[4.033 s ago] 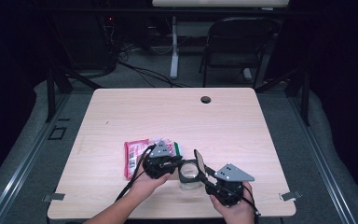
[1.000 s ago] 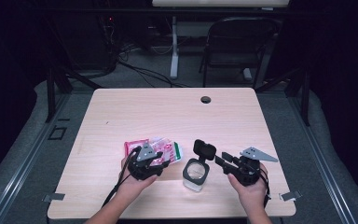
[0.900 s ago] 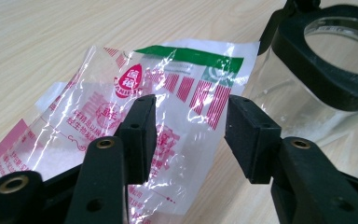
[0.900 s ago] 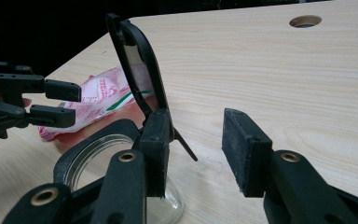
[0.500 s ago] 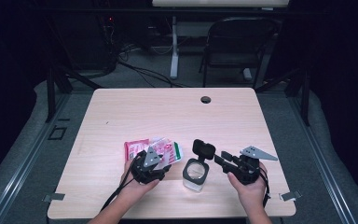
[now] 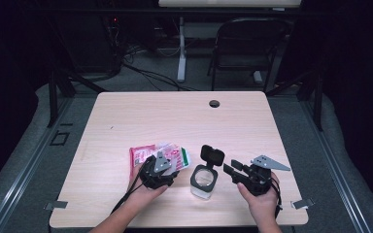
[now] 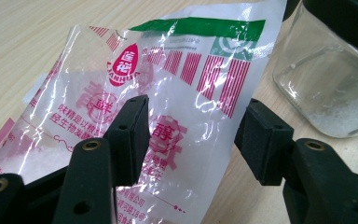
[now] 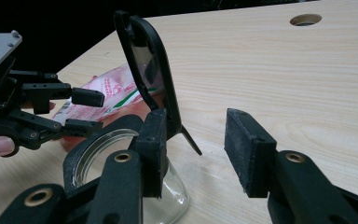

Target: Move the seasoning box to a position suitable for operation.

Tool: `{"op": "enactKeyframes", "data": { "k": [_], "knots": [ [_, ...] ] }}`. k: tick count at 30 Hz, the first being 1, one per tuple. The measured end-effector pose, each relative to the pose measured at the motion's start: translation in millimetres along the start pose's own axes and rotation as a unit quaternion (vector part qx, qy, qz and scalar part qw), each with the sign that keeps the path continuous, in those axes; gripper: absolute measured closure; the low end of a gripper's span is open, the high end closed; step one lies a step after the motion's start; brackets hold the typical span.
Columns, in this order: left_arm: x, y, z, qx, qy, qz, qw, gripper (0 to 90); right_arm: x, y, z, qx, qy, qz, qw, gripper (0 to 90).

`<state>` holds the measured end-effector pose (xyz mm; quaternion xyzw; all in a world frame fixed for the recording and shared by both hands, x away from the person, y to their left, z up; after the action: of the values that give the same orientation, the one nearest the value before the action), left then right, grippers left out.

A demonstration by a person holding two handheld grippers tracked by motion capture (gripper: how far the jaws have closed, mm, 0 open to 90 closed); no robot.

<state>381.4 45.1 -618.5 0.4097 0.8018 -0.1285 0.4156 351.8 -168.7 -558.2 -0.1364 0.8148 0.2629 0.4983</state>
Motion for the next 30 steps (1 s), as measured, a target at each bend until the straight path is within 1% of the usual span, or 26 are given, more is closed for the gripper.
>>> {"op": "enactKeyframes", "data": {
  "k": [2, 4, 9, 10, 14, 16, 20, 27, 30],
  "knots": [
    [-0.1, 0.4, 2.0, -0.008, 0.0, 0.01, 0.9999, 45.2, 0.6, -0.4, -0.8, 0.002, 0.0, 0.0, 1.0, 58.2],
    [-0.3, 0.7, 3.3, -0.01, 0.001, 0.012, 0.9999, 45.1, 1.1, -0.5, -1.4, 0.003, -0.001, 0.001, 1.0, 57.8],
    [-0.6, 2.6, 6.8, -0.015, 0.0, 0.01, 0.9998, 44.8, 2.5, -1.4, -3.3, 0.005, -0.002, 0.002, 1.0, 57.4],
    [-0.5, 2.8, 7.3, -0.013, 0.001, 0.01, 0.9999, 44.7, 3.0, -1.8, -4.1, 0.006, 0.001, 0.0, 1.0, 57.4],
    [-0.7, 3.0, 9.6, -0.014, 0.001, 0.012, 0.9998, 44.1, 3.9, -2.3, -5.4, 0.009, -0.001, 0.003, 1.0, 56.7],
    [-1.1, 3.2, 11.2, -0.019, 0.0, 0.015, 0.9997, 43.3, 4.6, -2.6, -5.8, 0.01, -0.001, 0.003, 0.9999, 56.5],
    [-1.0, 4.5, 12.4, -0.022, 0.001, 0.02, 0.9996, 42.1, 5.8, -3.1, -6.3, 0.012, 0.0, 0.004, 0.9999, 56.4],
    [0.1, 6.3, 15.7, -0.021, 0.001, 0.013, 0.9997, 42.3, 7.1, -3.7, -6.6, 0.013, 0.001, 0.004, 0.9999, 56.1],
    [0.4, 6.7, 16.8, -0.019, 0.0, 0.006, 0.9998, 43.0, 7.2, -3.4, -6.2, 0.012, 0.0, 0.006, 0.9999, 56.0]
  ]
}}
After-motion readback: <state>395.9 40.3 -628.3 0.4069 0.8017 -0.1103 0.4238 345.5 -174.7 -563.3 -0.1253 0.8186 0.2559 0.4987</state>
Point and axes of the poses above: each handheld gripper's, and its own axes: z roughly forward along the jaws, x roughly out of its underside, y roughly to its left, the point moved 10 cm from there along z, roughly forward along the jaws, and after that the axes turned 3 degrees about -y, right-handed, at the moved point
